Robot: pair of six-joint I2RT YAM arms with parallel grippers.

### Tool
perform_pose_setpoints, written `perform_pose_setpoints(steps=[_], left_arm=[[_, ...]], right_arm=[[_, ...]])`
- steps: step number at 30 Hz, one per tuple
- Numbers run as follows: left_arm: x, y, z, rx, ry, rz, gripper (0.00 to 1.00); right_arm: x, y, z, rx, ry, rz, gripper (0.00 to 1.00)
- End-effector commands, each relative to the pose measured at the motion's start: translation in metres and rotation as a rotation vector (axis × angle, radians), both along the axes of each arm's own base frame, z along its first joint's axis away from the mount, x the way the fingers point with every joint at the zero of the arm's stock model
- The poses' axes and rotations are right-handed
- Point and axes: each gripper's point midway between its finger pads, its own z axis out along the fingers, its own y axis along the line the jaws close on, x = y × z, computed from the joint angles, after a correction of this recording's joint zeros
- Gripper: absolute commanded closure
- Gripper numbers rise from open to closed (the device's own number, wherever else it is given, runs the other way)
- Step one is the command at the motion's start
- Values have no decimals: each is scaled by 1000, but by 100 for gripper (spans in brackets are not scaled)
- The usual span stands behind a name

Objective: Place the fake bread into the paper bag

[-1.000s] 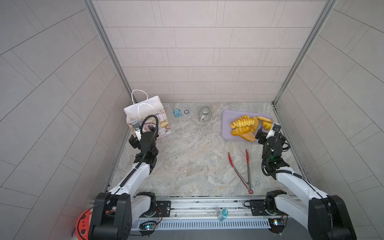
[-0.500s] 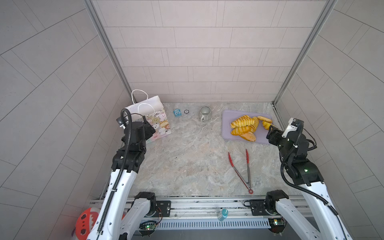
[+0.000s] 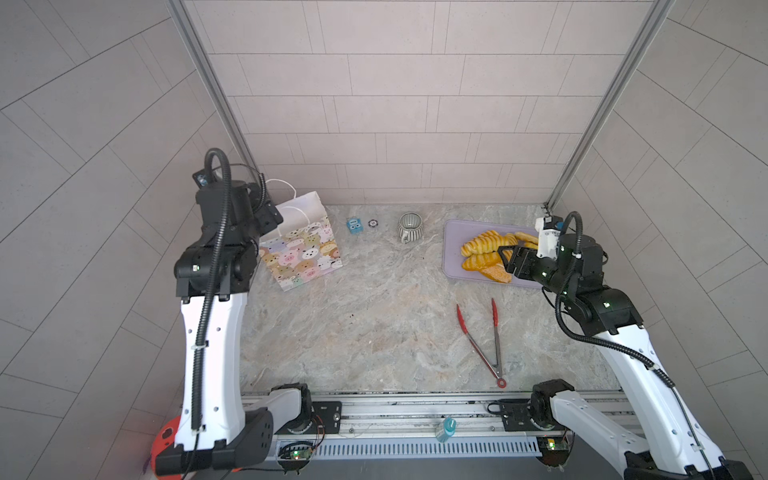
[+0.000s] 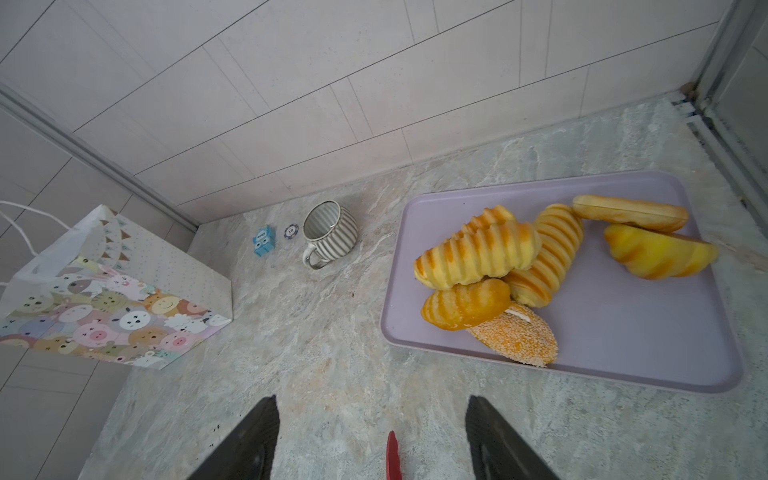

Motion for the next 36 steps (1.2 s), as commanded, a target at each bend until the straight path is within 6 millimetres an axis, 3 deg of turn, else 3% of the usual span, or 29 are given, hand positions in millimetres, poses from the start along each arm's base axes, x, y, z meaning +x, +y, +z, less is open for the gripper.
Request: perform_pose_setpoints(steps=[1, 5, 10, 17, 28, 32, 36], left_arm=[[14, 22, -22, -40, 92, 25, 15], [32, 62, -55, -107, 163, 108, 16], [55, 83, -97, -154, 257, 131, 18], [78, 99, -146, -167, 386, 145, 20], [88, 107, -210, -192, 553, 136, 29], [88, 102, -221, -214, 571, 117, 47], [87, 94, -224, -250, 575, 84, 71]], right_arm=[[-1, 15, 14, -11, -14, 53, 28], [0, 33, 17, -25, -10, 110, 28], [1, 53, 13, -45, -12, 161, 28], [8, 65, -5, -83, 38, 193, 27], [12, 68, -16, -85, 69, 200, 27], [13, 65, -19, -89, 76, 181, 27], [14, 64, -20, -86, 76, 173, 27]])
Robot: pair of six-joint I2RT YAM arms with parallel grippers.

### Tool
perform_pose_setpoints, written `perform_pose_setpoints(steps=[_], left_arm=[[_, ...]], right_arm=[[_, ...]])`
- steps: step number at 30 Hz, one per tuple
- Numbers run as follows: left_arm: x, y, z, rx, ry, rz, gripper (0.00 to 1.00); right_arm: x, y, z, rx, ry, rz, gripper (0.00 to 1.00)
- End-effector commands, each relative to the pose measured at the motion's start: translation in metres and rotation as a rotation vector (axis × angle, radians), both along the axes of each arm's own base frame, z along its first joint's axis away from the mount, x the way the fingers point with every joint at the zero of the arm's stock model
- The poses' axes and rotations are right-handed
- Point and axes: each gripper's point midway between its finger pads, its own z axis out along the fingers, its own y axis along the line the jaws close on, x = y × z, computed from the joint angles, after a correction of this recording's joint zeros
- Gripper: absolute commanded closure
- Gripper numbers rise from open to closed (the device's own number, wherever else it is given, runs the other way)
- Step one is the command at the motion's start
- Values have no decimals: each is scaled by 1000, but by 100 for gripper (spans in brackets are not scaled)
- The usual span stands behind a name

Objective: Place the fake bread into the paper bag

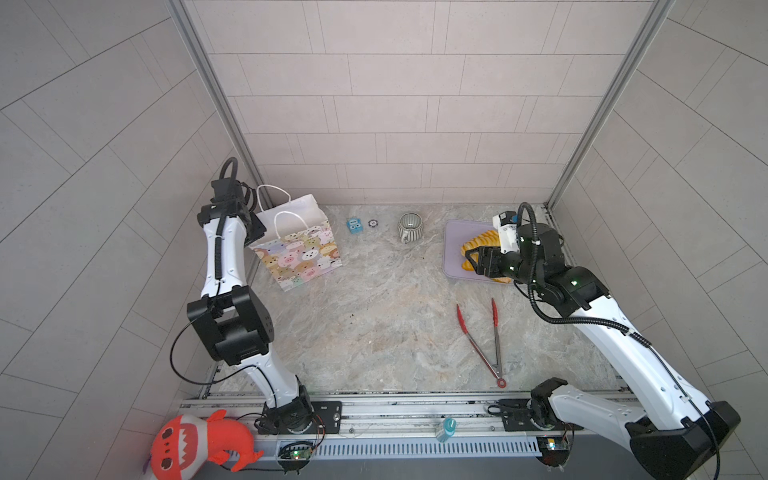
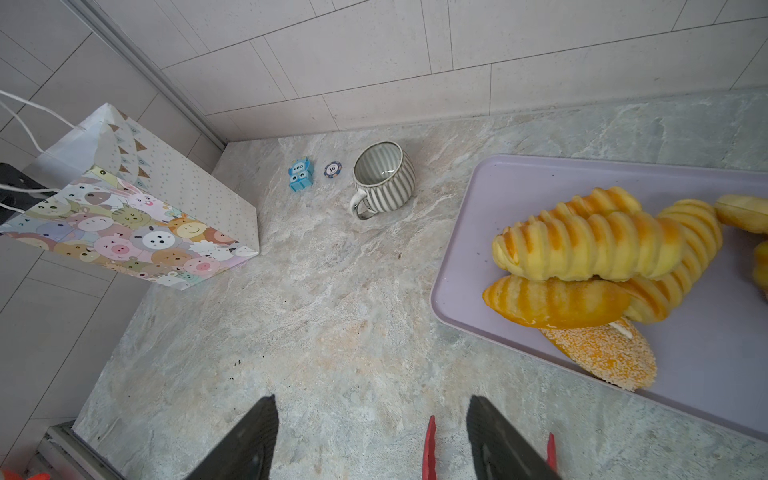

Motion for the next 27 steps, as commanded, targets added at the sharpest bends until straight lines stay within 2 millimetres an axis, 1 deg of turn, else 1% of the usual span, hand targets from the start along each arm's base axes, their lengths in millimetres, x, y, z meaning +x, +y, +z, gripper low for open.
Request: perform_pose_setpoints(steps=[1, 5, 7, 10, 15, 20, 24, 27], left_arm=[[-8, -9, -8, -54, 26, -23, 75], [-7, -19, -4, -100, 1, -47, 90], [-8, -25, 0, -119, -17, -55, 95], [-13, -33, 8, -143, -45, -73, 100], [-21, -56, 22, -194, -69, -137, 100], [-40, -86, 34, -206, -48, -231, 100], [-61, -116, 40, -221, -39, -317, 100], [-73, -145, 41, -255, -49, -389, 100]], right_arm=[[1, -2, 1, -3, -8, -16, 26], [2, -3, 1, -7, -10, -23, 27], [1, -4, 3, -10, -13, -27, 27], [0, -6, 5, -13, -19, -28, 26], [-1, -5, 9, -19, -22, -15, 25], [0, -8, 11, -39, 2, -12, 25], [2, -15, 11, -45, 22, -39, 25], [4, -15, 7, -49, 51, -36, 21]])
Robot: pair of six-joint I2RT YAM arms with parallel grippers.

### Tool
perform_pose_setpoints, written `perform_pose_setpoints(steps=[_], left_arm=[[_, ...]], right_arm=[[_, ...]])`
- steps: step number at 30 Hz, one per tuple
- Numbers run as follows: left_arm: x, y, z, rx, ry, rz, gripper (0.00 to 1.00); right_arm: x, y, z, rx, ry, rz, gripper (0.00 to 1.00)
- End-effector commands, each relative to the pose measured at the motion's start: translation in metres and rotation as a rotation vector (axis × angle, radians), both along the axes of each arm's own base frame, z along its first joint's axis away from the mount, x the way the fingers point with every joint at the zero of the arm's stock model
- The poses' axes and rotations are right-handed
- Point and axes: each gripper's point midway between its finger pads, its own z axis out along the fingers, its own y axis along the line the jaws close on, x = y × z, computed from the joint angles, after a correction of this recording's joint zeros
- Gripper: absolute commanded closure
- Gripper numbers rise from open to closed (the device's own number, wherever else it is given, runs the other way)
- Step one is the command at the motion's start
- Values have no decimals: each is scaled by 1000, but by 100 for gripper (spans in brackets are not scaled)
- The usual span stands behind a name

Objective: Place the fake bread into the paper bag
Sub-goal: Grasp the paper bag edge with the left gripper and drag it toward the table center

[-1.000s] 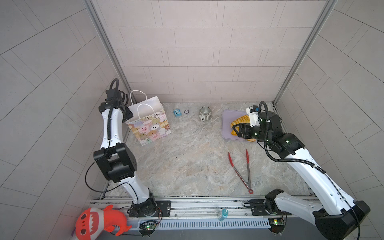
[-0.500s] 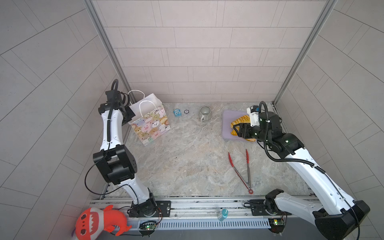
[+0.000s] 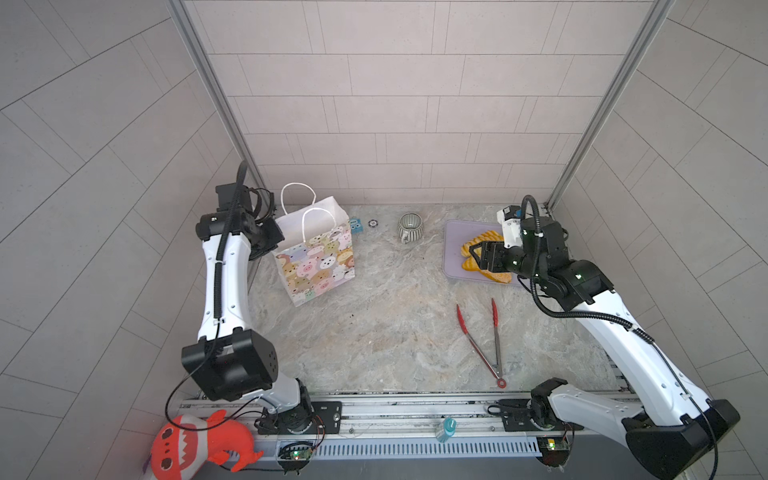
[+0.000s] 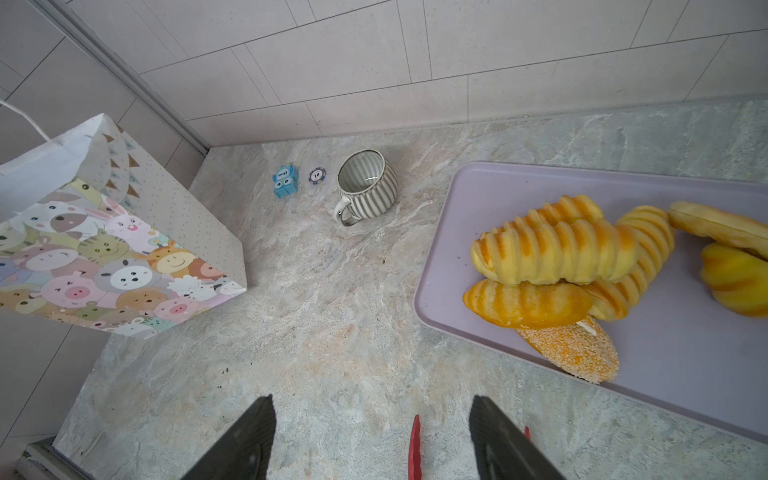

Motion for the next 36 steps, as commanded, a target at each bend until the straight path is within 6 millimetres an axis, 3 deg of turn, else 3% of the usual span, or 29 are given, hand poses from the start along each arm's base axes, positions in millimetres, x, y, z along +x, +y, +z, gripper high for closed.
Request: perform_pose_setpoints(steps=[1, 2, 3, 11, 19, 21, 22, 25, 27, 31, 36], left_arm=[[-21, -37, -1, -57, 17, -108, 100], [-24, -49, -1, -66, 14, -143, 100], [-27, -58, -1, -73, 13, -169, 100], [-45, -150, -17, -151, 31, -452, 100], [-40, -200, -31, -133, 18, -635, 100], [-36, -205, -32, -121, 13, -650, 100], [-34, -206, -34, -117, 14, -655, 91], [-30, -207, -33, -101, 9, -656, 52], [-29, -204, -27, -82, -11, -647, 35], [-30, -192, -10, -27, -56, -600, 25], [-43, -171, 17, 33, -88, -521, 20]], right_arm=[[-3, 0, -7, -15, 52, 16, 17], [-3, 2, -10, -18, 69, 25, 2], [-3, 1, -14, -21, 88, 24, 1], [-7, -16, -46, -37, 177, -66, 1], [-17, -13, -78, -56, 270, -31, 3], [-19, -8, -82, -29, 269, -6, 4], [-20, -4, -84, -12, 272, 9, 5], [-24, 5, -88, 31, 279, 48, 8], [-28, 7, -91, 40, 282, 61, 10], [-33, 10, -96, 40, 286, 76, 16], [-41, 22, -106, 27, 304, 119, 27]])
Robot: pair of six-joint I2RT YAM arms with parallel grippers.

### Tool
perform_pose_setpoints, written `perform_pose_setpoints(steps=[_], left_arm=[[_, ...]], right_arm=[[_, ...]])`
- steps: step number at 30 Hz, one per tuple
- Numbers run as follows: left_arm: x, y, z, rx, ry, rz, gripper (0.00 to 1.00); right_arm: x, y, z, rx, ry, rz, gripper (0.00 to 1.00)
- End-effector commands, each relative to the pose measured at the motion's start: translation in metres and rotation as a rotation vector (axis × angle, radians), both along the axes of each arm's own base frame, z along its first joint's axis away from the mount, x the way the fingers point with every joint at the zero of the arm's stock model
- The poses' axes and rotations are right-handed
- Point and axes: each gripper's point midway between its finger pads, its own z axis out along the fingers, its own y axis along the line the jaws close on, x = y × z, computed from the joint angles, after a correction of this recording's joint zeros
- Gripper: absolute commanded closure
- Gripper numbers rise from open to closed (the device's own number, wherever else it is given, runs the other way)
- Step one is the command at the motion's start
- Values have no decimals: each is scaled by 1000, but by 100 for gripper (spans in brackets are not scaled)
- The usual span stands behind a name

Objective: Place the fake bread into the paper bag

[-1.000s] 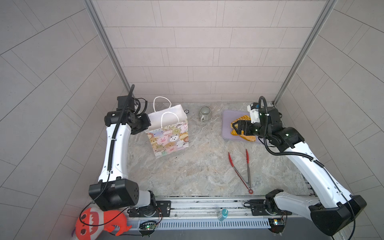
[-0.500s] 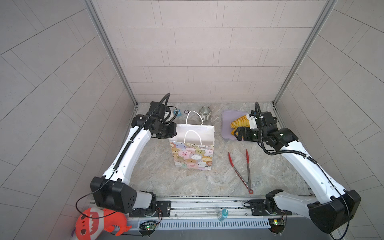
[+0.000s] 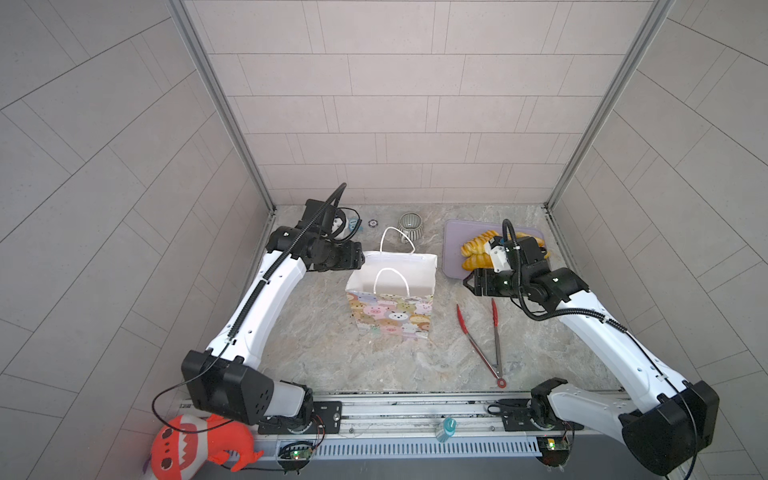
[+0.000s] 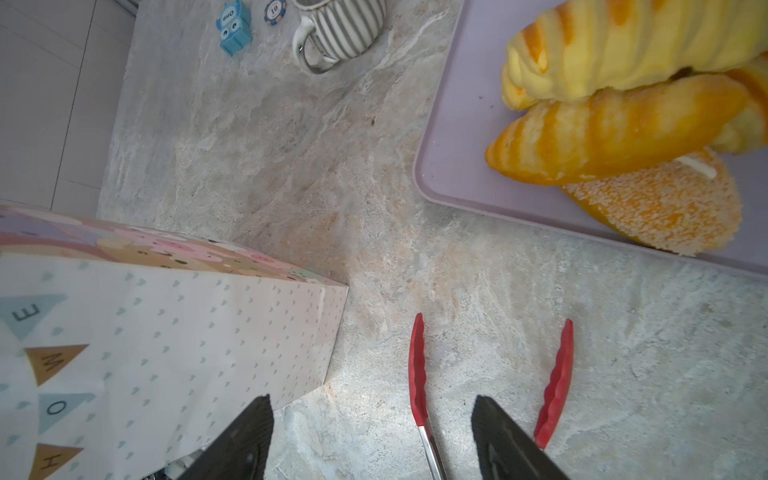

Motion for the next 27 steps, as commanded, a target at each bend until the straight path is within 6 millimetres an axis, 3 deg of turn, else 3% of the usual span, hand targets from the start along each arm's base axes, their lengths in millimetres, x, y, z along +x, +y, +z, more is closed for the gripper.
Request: perform_pose_setpoints(steps=[1, 6, 8, 11, 14, 18, 22, 27], left_arm=[[-14, 22, 36, 48, -84, 85, 18], [-43, 46, 63, 88, -118, 175, 18], [-61, 50, 69, 80, -110, 182, 24], [-90, 53, 64, 68, -64, 180, 47], [-118, 51, 44, 31, 17, 174, 64], [-142, 34, 3, -66, 122, 170, 70], [-146, 10, -33, -151, 155, 166, 70], [-138, -14, -70, -192, 186, 162, 70]], right_arm=[[-6, 12, -2, 12, -8, 38, 28], [-19, 32, -15, 1, 3, 97, 34], [-23, 37, -20, -1, 3, 108, 35], [-24, 38, -30, -9, 11, 107, 35], [-19, 30, -40, -64, 11, 83, 33], [0, 23, -44, -94, 2, 38, 27], [27, 27, -45, -50, 6, 5, 26], [52, 38, -52, 41, 85, -18, 26]])
